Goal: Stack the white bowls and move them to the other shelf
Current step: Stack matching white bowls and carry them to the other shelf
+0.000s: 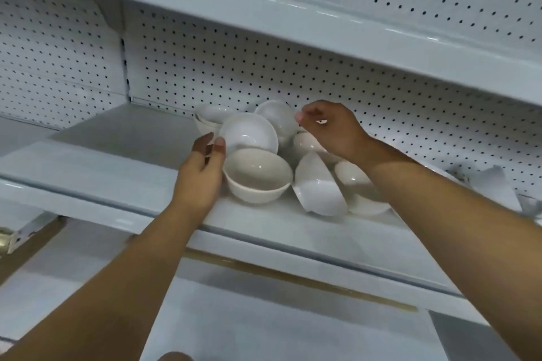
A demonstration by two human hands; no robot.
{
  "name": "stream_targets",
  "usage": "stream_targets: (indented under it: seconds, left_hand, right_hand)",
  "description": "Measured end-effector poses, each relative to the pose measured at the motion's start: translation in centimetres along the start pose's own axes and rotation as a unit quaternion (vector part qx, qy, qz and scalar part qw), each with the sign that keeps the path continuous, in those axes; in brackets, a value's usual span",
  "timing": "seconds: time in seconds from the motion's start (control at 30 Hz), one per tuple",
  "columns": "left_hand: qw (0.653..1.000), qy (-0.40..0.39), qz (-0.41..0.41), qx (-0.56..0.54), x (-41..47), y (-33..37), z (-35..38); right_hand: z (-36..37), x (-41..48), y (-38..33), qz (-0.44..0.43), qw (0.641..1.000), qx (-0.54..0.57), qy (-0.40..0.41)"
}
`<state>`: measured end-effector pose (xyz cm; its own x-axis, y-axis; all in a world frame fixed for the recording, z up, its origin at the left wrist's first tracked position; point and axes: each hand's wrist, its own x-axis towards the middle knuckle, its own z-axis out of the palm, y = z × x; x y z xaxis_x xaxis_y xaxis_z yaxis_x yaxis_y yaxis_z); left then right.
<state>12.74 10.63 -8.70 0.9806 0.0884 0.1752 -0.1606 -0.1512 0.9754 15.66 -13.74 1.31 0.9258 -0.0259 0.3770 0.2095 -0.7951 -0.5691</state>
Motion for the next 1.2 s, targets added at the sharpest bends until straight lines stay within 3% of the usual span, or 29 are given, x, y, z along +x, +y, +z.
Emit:
stream_targets:
  seconds: [0.23, 0.4, 0.87, 1.07, 1.2]
  left_hand:
    - [1.000, 0.011, 0.011, 0.004, 1.2, -1.5, 0.4]
    - [1.000, 0.028, 0.009, -0.007, 1.6, -1.7, 0.6]
    - [0.998, 0.036, 0.016, -0.052, 1.4, -1.5, 0.5]
    - [0.996, 0.047, 0.026, -0.077, 1.0, -0.9, 0.5]
    - [0.994, 0.055, 0.053, -0.084, 0.3, -0.1, 0.2]
  right_hand:
    - [2.6, 7.8, 0.7, 0.020, 0.986, -0.156, -0.058]
    - [3.9, 10.3, 1.5, 0.020, 0.983, -0.171, -0.068]
    - [3.8, 11.1, 2.7, -0.035, 0.983, -0.171, 0.063]
    - [1.2, 10.6, 2.0, -0.003, 0.985, -0.087, 0.151]
    - [0.3, 8.6, -0.4, 0.037, 0.989, 0.028, 0.139]
